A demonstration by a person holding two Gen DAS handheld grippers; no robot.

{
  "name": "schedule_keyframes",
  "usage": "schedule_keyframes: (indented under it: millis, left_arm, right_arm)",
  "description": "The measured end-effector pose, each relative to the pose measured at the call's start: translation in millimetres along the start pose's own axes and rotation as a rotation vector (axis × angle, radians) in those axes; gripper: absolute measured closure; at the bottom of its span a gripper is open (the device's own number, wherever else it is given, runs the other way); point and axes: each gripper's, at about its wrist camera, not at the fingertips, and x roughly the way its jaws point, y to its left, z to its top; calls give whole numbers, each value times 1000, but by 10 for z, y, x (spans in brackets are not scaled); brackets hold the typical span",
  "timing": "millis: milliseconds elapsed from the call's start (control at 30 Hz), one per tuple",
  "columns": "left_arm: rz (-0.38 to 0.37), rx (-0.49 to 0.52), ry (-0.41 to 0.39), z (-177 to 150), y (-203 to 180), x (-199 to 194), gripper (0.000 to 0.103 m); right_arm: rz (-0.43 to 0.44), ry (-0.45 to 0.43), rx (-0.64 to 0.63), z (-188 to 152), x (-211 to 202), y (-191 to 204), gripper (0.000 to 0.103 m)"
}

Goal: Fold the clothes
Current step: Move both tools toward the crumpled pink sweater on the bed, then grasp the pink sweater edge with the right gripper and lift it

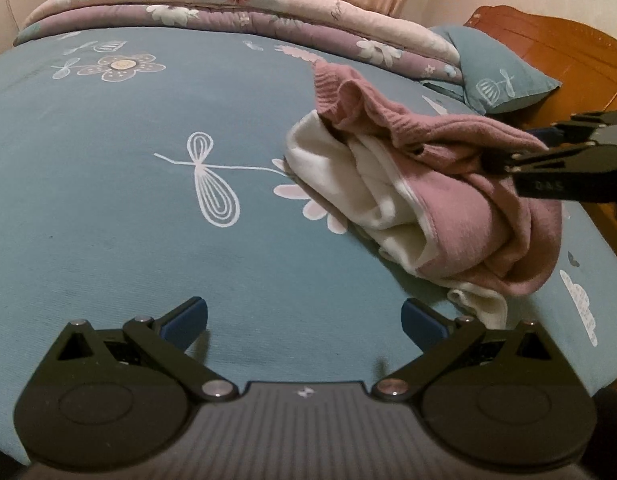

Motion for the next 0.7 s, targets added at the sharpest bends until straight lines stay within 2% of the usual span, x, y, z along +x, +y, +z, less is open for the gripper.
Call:
schedule_keyframes:
  millis: [267, 400, 500, 600, 700]
  left_arm:
    - [-2, 22, -27, -17, -24, -7, 1]
    - [6, 31, -39, -14, -30, -6, 1]
    - [-7, 71, -79, -43, -60, -25, 1]
    - [-1, 99, -88, -54, -113, -34, 1]
    - [-21, 87, -84, -45, -112, -34, 1]
  right_arm:
    - [57, -21, 61, 73, -36, -51, 44]
    - [20, -55, 80, 78, -80, -108, 44]
    - [3, -73, 41, 62, -56, -60, 44]
    - [-31, -33, -41, 67, 49, 80, 44]
    - [-31, -10, -30, 99, 97, 111, 44]
